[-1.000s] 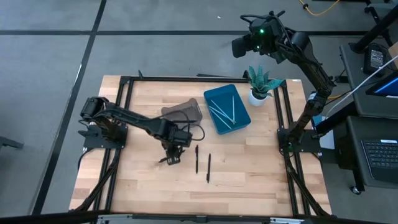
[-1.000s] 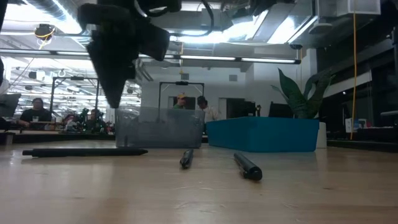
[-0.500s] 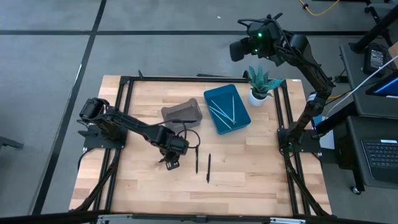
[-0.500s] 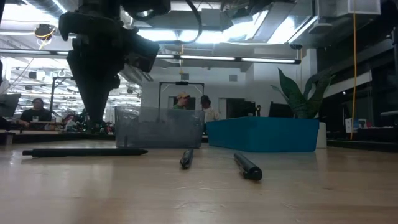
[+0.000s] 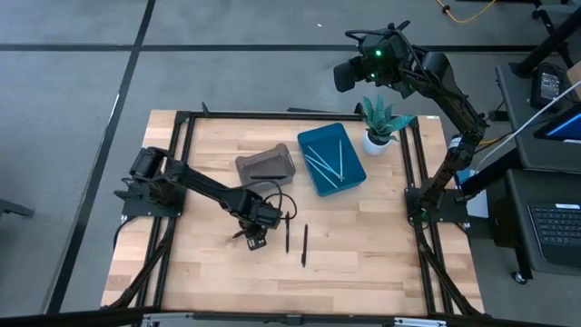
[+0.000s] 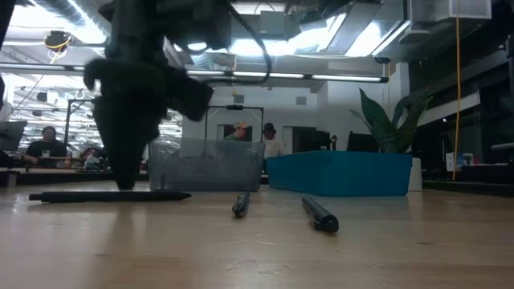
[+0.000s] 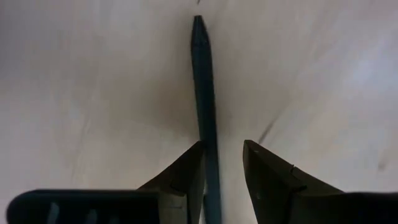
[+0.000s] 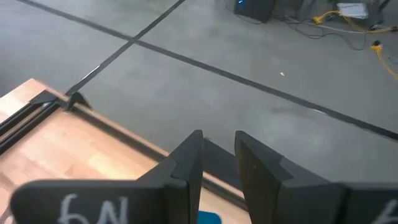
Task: Sort pens & pencils
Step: Put the left black pen into the black bin
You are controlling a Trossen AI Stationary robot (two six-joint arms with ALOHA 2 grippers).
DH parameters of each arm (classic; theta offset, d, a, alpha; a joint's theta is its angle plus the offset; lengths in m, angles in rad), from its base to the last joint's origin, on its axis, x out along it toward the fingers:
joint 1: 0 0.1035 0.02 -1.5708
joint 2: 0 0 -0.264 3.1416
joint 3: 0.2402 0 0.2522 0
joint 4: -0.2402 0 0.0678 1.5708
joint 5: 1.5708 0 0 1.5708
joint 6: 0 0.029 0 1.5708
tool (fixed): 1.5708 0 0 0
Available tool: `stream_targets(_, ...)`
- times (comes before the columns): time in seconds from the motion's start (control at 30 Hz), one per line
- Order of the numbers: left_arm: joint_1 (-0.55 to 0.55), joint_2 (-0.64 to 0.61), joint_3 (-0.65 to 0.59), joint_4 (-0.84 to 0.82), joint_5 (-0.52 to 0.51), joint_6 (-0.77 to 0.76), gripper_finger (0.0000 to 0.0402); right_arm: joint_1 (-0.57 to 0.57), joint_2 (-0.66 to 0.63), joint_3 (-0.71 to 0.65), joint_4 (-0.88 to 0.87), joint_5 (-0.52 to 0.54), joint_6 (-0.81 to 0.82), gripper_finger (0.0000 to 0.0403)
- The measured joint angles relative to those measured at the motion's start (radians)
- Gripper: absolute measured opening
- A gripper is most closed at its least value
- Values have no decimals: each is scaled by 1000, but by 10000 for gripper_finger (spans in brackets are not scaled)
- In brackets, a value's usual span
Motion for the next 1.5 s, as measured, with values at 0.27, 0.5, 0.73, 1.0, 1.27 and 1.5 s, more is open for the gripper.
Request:
stream_targets(0.27,8,38,2,9,8,18,102,0,0,0,-1,-21,-4,94)
stream_targets(0.5,14,38,2,9,9,1,102,0,0,0,-2,-17,-8,94)
stream_targets(0.73,14,38,1,8,8,-16,89,-1,0,0,-1,-15,-9,94)
stream_targets(1.0,16,38,1,3,10,-19,22,-1,0,0,0,-15,-8,94)
stream_targets(1.27,15,39,1,4,13,-25,35,0,0,0,0,-15,-8,94)
stream_targets(1.5,15,39,1,4,18,-27,14,-1,0,0,0,-15,-7,94)
